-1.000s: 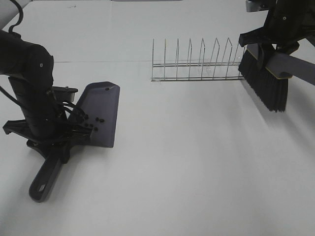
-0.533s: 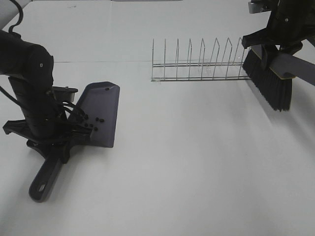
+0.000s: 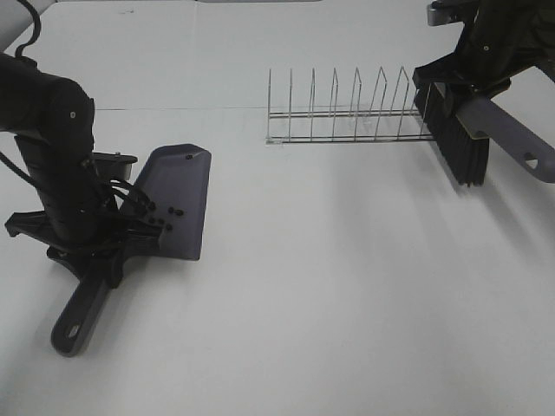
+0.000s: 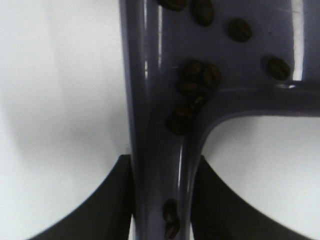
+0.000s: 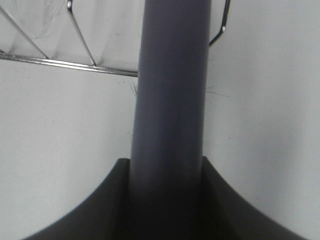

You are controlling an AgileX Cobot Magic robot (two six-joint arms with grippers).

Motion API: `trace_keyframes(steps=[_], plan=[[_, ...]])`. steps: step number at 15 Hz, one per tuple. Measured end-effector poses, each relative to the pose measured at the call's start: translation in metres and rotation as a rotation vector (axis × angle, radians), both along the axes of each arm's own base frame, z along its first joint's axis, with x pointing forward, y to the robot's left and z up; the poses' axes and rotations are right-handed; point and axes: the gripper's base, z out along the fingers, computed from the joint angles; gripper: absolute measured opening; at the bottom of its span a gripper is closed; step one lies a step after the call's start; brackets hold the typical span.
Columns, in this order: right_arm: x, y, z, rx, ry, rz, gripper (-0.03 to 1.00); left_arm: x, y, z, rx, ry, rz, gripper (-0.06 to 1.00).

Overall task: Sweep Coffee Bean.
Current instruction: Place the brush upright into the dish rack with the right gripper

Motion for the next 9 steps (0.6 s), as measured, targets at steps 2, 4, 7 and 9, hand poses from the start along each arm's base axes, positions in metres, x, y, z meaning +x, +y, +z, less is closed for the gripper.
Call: trace_keyframes(steps=[2, 4, 7, 9], plan=[[0.006, 0.0, -0.009, 0.002, -0.021, 0.002, 0.27, 0.0, 0.0, 0.0, 0.0, 0.0, 0.0, 0.26], [0.014, -0.001, -0.017, -0.003, -0.028, 0.001, 0.27, 0.0, 0.0, 0.0, 0.0, 0.0, 0.0, 0.26], [0.02, -0.002, -0.025, 0.01, -0.034, -0.025, 0.27, 0.0, 0.0, 0.0, 0.0, 0.0, 0.0, 0.26], [0.021, -0.002, -0.024, 0.019, -0.058, -0.058, 0.3, 0.0, 0.0, 0.0, 0.0, 0.0, 0.0, 0.26]])
